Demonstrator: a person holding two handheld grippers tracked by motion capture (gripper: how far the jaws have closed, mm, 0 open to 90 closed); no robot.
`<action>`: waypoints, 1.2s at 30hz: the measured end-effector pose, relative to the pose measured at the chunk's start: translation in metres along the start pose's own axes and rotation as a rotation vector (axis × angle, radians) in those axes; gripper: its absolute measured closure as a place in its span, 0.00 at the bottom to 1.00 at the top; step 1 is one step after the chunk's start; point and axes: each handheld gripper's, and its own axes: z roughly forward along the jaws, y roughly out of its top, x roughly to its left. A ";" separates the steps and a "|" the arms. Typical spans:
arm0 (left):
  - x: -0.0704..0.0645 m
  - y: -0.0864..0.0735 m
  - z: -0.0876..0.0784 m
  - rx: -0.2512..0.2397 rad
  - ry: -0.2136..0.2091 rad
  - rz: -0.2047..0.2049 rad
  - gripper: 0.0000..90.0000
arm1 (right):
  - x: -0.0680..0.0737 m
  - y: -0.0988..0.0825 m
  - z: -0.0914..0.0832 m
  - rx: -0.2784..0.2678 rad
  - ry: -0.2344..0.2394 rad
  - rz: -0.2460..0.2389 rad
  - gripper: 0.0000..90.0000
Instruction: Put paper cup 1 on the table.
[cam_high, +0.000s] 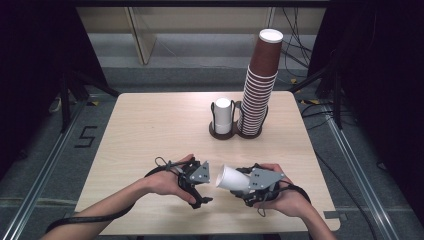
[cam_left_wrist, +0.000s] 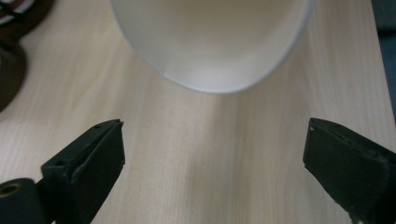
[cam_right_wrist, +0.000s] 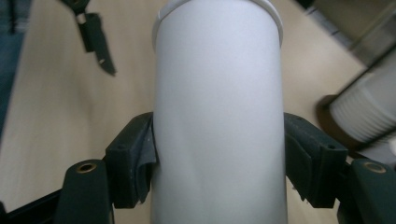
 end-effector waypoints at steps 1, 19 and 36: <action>0.000 -0.001 0.000 -0.048 0.003 -0.048 0.07 | -0.002 -0.002 -0.002 -0.030 -0.032 0.017 0.35; 0.013 0.006 -0.016 -0.438 0.017 -0.484 0.09 | -0.002 -0.025 -0.004 -0.258 -0.335 0.269 0.34; 0.024 0.024 0.004 -0.468 -0.058 -0.571 0.02 | 0.006 -0.022 0.007 -0.272 -0.286 0.253 0.34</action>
